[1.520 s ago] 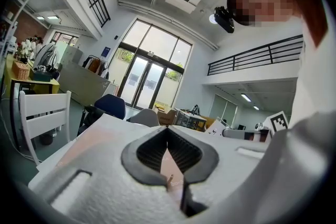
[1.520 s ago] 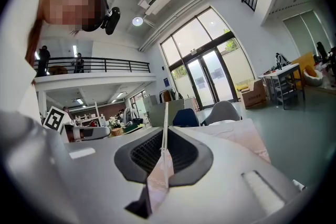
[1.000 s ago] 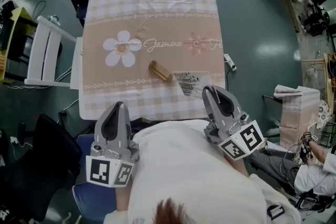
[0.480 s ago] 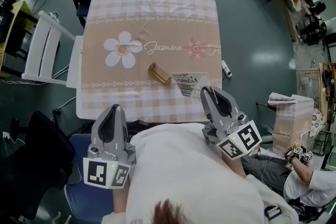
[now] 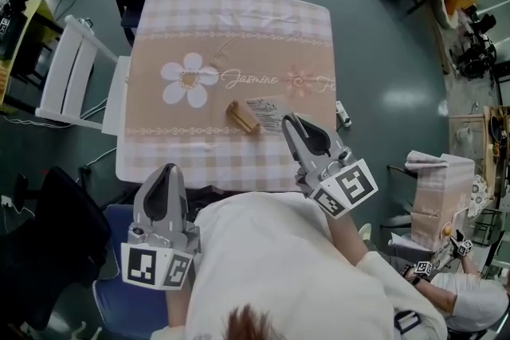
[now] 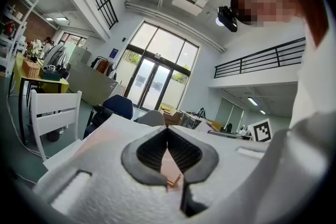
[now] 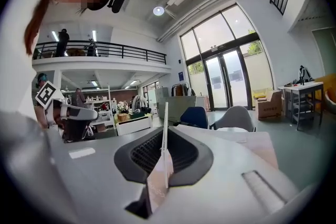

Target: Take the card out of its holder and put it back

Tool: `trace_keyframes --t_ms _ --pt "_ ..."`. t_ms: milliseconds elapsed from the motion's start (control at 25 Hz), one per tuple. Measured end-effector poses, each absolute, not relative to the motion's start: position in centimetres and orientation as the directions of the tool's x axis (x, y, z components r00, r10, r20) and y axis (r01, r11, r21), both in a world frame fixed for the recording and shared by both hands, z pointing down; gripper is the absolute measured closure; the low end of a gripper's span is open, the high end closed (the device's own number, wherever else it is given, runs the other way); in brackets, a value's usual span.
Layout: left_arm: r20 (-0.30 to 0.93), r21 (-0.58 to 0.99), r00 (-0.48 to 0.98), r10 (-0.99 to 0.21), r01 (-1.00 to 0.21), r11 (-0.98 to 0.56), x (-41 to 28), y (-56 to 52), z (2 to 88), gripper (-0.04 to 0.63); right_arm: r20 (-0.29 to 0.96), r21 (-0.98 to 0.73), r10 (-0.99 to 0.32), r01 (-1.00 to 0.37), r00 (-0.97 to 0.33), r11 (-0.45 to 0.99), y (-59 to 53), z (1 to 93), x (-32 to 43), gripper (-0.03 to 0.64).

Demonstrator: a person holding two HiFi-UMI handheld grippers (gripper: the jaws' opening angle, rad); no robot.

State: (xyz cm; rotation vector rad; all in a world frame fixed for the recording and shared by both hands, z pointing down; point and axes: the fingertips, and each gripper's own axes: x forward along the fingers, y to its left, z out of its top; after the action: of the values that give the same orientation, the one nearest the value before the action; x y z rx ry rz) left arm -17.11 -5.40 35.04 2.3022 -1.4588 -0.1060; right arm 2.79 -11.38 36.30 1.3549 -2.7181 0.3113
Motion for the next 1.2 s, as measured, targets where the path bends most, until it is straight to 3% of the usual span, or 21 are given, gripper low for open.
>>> trace_keyframes --t_ms 1200 --pt "0.176 0.359 0.438 -0.882 -0.862 -0.356 -17.3 -5.9 34.6 0.595 0.349 -0.119 -0.682 -0.752 -0.643 0.648 -15.1 45.5 0.8 0.600"
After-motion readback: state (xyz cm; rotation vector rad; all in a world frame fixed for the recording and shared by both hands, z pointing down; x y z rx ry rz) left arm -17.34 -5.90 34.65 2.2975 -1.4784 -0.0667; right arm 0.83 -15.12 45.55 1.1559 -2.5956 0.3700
